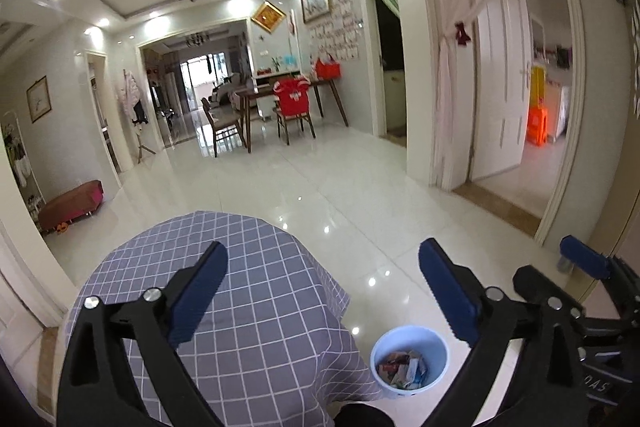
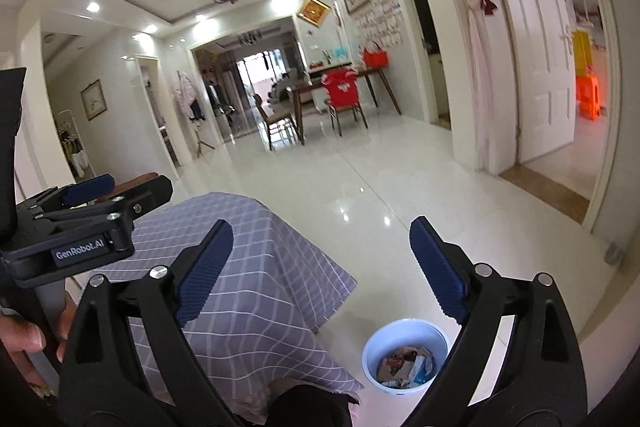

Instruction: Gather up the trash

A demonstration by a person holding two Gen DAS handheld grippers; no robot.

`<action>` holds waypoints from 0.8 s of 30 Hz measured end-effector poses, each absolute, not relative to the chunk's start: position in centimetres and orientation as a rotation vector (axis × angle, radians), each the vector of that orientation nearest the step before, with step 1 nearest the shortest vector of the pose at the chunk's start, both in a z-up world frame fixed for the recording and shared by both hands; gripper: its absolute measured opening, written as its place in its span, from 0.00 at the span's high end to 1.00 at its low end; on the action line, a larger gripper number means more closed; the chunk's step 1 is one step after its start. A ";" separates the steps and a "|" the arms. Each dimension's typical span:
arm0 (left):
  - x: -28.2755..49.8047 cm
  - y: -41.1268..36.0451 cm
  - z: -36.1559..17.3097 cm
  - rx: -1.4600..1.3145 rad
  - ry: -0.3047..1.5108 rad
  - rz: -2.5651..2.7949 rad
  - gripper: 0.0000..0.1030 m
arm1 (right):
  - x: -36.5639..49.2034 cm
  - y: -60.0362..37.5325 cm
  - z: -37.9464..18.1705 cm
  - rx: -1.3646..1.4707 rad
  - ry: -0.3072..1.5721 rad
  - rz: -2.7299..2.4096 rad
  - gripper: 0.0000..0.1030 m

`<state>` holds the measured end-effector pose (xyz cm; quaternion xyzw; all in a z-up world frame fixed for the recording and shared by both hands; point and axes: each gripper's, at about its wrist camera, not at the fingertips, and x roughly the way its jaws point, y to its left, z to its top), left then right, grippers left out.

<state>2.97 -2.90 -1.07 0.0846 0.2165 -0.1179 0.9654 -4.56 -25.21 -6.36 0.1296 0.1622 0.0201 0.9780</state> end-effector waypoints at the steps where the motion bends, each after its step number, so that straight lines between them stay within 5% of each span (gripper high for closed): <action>1: 2.4 -2.5 -0.7 0.161 0.428 -0.236 0.07 | -5.0 -25.0 -6.1 0.257 0.317 0.045 0.14; 24: -6.4 -0.6 0.4 0.177 0.310 -0.238 0.07 | -11.9 -23.3 -4.2 0.231 0.245 0.034 0.13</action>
